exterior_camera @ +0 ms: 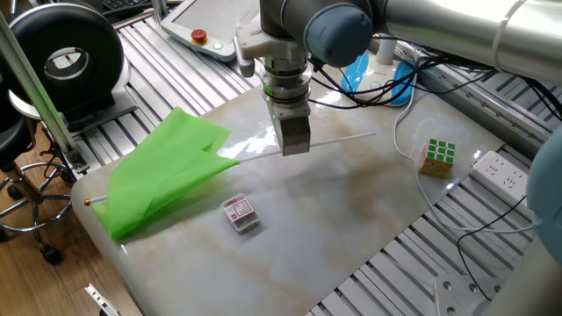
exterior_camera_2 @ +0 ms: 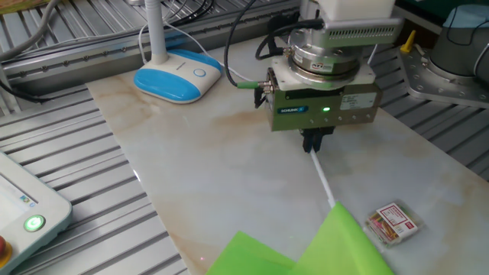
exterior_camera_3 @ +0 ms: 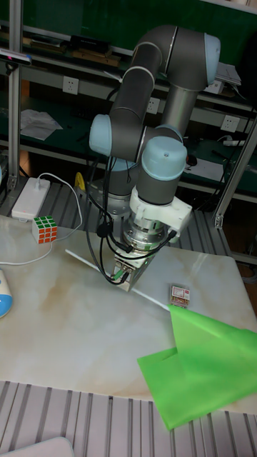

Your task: Wave the flag

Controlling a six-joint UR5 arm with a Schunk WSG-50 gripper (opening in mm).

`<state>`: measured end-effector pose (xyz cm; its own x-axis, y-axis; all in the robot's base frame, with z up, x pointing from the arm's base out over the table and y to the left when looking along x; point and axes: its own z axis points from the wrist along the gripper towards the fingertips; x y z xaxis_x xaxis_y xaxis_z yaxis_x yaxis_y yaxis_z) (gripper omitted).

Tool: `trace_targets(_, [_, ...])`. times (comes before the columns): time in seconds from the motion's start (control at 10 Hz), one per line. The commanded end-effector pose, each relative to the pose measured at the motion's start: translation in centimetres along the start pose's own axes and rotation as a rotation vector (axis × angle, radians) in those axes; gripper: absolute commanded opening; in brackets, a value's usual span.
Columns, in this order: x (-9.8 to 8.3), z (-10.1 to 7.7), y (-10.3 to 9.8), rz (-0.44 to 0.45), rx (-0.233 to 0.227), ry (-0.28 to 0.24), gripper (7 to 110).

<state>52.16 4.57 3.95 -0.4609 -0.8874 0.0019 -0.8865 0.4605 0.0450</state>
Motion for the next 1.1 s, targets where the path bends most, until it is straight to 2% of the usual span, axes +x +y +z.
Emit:
trace_targets(0.0, [-1.3,-0.3,-3.2,-0.010,0.122,-0.056,7])
trace_targets(0.1, [-1.8,-0.4,-3.6,-0.008,0.139,-0.077,7])
trace_targets(0.3, [-1.8,-0.4,-3.5,-0.010,0.137,-0.074,7])
trace_targets(1.0, [-1.1,-0.2,-2.0,-0.020,0.076,-0.045,7])
